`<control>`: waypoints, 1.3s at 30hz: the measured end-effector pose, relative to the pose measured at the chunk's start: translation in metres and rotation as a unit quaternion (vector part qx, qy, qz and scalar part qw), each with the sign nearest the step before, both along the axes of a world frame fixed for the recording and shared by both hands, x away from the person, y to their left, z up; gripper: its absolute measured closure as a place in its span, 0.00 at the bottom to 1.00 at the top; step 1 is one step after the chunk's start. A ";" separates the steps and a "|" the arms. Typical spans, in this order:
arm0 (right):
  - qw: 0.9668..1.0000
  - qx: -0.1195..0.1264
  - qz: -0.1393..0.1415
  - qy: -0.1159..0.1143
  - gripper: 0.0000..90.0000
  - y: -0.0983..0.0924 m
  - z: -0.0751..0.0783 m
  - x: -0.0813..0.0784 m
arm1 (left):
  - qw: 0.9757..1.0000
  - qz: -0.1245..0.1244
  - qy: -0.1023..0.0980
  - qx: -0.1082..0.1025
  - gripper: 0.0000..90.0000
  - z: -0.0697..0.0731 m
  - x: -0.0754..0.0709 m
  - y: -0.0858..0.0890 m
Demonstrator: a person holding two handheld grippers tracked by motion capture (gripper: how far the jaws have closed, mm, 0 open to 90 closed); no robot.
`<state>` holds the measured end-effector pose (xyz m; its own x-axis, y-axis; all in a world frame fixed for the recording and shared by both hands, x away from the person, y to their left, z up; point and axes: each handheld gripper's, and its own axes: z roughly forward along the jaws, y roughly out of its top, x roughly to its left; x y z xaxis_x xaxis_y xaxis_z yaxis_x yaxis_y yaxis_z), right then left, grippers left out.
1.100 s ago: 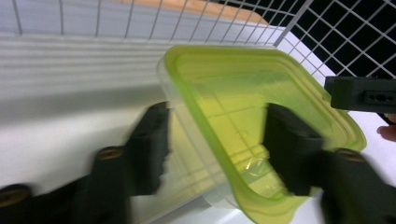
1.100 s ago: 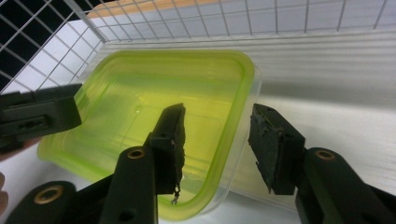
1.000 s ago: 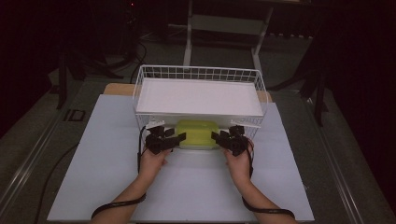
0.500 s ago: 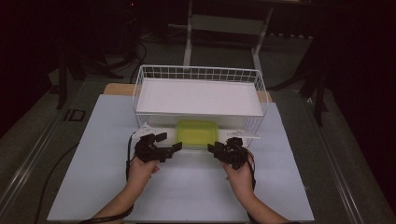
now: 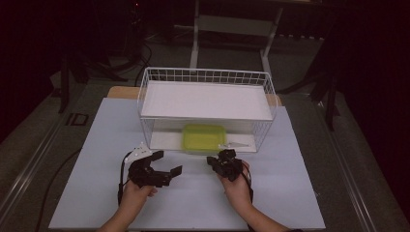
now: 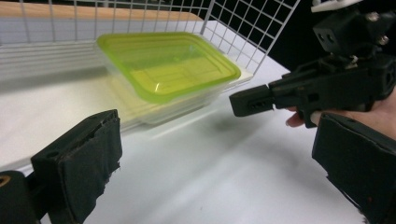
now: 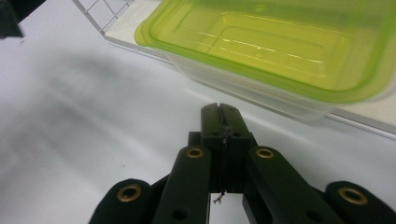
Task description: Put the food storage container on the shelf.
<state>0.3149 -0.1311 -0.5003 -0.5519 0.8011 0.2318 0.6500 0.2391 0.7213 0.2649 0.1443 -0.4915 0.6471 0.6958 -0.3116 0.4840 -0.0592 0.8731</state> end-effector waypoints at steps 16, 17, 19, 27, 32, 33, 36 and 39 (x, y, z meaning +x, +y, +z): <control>1.000 -0.016 -0.021 0.007 1.00 0.022 -0.025 0.023 | 1.000 0.000 -0.016 0.017 0.01 -0.014 -0.009 0.002; 1.000 -0.015 -0.025 0.008 1.00 0.022 -0.026 0.025 | 1.000 0.000 -0.016 0.017 0.01 -0.014 -0.009 0.002; 0.999 -0.013 -0.030 0.007 1.00 0.021 -0.028 0.029 | 1.000 -0.001 -0.017 0.019 0.01 -0.014 -0.009 0.002; 0.999 -0.011 -0.040 0.001 1.00 0.024 -0.029 0.040 | 1.000 -0.005 -0.018 0.014 0.01 -0.018 -0.008 0.002; 0.999 -0.002 -0.052 -0.001 1.00 0.025 -0.029 0.048 | 1.000 0.001 -0.024 0.014 0.01 -0.017 -0.008 0.002; 0.999 0.000 -0.053 -0.002 1.00 0.025 -0.030 0.050 | 1.000 0.002 -0.025 0.016 0.01 -0.017 -0.008 0.002; 0.998 0.001 -0.057 -0.007 1.00 0.026 -0.029 0.055 | 0.999 0.008 -0.033 0.021 0.01 -0.016 -0.009 0.003; 0.998 0.002 -0.062 -0.008 1.00 0.029 -0.028 0.060 | 0.999 0.011 -0.038 0.023 0.01 -0.016 -0.009 0.003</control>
<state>0.3747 -0.1026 -0.5285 -0.4526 0.8623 0.2272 0.6624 0.1546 0.7330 0.2562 0.1478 -0.5074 0.6519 0.7225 -0.2305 0.4189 -0.0896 0.9036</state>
